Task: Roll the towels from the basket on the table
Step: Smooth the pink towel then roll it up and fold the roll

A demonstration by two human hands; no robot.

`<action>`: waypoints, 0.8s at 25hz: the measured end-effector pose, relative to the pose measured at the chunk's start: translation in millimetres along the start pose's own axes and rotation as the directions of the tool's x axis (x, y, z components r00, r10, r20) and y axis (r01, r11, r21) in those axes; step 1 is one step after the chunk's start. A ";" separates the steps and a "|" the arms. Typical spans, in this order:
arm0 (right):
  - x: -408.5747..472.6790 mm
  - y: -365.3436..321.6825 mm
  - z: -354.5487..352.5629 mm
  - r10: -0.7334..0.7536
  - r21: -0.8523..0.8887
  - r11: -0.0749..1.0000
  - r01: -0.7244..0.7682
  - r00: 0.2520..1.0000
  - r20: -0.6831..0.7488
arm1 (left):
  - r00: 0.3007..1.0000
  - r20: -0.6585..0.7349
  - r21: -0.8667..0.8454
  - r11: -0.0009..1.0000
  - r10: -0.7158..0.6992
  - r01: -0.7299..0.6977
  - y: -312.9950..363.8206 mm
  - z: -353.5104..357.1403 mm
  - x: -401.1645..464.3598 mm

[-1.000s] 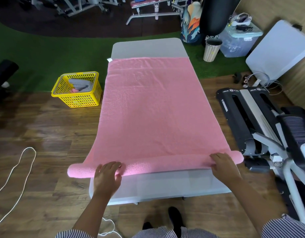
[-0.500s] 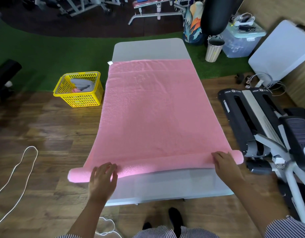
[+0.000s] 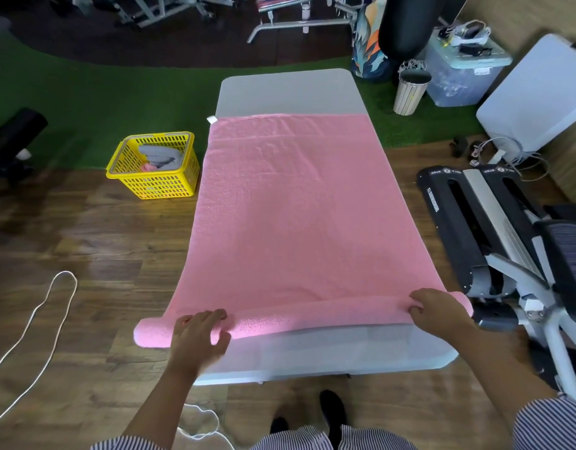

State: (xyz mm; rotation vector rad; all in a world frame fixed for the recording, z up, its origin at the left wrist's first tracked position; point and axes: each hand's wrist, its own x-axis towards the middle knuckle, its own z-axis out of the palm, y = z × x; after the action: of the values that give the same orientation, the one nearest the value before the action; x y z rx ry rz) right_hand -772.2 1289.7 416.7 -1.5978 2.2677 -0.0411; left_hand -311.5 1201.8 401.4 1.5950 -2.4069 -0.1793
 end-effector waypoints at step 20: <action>-4.5 -7.8 13.8 -0.131 -0.083 0.990 0.117 0.974 -0.184 | 0.995 -0.094 0.055 0.998 0.032 -0.027 -17.1 7.9 5.2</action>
State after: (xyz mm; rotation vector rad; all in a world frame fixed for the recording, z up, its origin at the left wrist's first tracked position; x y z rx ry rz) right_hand -759.6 1293.6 406.9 -1.8429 2.3287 -0.1521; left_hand -300.4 1190.0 390.5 1.5529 -2.3803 -0.0327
